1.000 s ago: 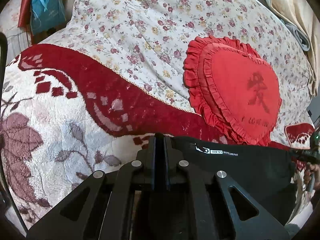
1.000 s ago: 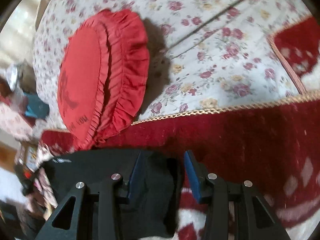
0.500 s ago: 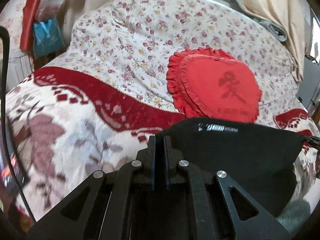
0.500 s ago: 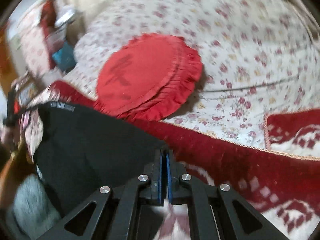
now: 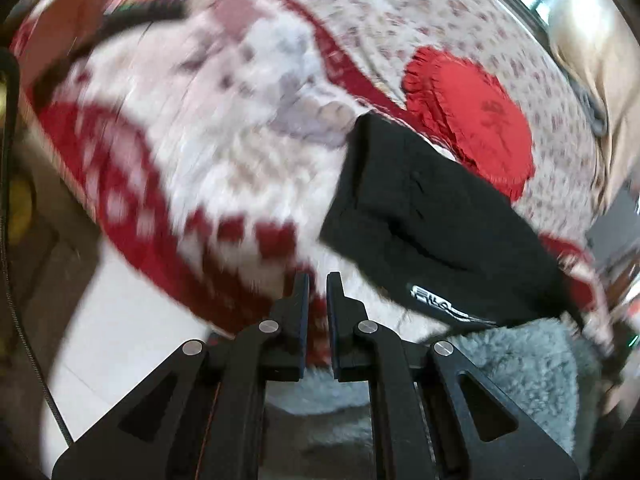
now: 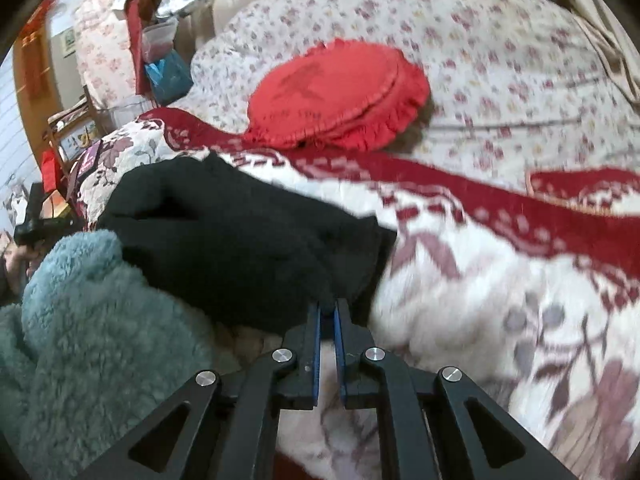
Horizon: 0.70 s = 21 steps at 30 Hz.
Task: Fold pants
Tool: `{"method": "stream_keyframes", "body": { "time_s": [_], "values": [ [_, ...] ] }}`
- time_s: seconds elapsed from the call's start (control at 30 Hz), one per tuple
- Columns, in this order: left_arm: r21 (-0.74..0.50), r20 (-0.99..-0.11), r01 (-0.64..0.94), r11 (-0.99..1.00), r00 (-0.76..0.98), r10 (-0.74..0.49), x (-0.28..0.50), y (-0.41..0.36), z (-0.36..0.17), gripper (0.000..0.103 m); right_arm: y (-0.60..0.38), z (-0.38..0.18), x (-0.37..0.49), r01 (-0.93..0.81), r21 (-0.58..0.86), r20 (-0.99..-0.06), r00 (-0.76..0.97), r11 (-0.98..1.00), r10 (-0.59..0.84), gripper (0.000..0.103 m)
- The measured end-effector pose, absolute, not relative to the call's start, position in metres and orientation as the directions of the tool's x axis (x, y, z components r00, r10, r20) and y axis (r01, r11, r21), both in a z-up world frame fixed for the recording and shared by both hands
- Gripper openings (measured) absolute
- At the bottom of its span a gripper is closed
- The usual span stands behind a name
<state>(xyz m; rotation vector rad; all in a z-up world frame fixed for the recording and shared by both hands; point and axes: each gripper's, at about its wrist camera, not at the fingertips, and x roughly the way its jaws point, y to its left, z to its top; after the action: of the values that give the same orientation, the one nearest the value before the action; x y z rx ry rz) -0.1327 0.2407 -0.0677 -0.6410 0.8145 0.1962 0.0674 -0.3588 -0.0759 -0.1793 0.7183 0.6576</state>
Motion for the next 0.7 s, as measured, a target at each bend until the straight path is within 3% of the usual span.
{"method": "stream_keyframes", "body": {
  "time_s": [0.03,0.1,0.17,0.2,0.33,0.6,0.7],
  "values": [
    [-0.502,-0.716,-0.404,0.765,0.69,-0.105,-0.135,0.242,-0.07,0.006,-0.36,-0.079,0.066,-0.603,0.068,-0.672,0.56,0.795,0.484,0.006],
    [-0.595,-0.676,-0.401,0.696,0.718,-0.164,-0.136,0.244,-0.072,0.018,-0.363,-0.081,0.06,-0.587,0.061,-0.679,0.568,0.807,0.465,0.006],
    [-0.714,-0.603,-0.38,0.587,0.761,-0.24,-0.13,0.247,-0.073,0.045,-0.368,-0.08,0.056,-0.563,0.068,-0.672,0.584,0.823,0.455,0.006],
    [-0.774,-0.552,-0.36,0.521,0.786,-0.277,-0.126,0.249,-0.073,0.048,-0.371,-0.078,0.054,-0.55,0.083,-0.665,0.591,0.831,0.457,0.006],
    [-0.881,-0.445,-0.332,0.338,0.825,-0.348,-0.101,0.256,-0.078,0.052,-0.378,-0.07,0.05,-0.513,0.167,-0.617,0.612,0.842,0.495,0.006],
    [-0.895,-0.436,-0.347,0.282,0.818,-0.376,-0.064,0.25,-0.094,0.052,-0.362,-0.065,0.049,-0.521,0.229,-0.589,0.599,0.822,0.543,0.006],
    [-0.926,-0.368,-0.297,0.232,0.845,-0.387,-0.062,0.25,-0.092,0.052,-0.356,-0.065,0.048,-0.527,0.24,-0.587,0.59,0.816,0.554,0.006]
  ]
}}
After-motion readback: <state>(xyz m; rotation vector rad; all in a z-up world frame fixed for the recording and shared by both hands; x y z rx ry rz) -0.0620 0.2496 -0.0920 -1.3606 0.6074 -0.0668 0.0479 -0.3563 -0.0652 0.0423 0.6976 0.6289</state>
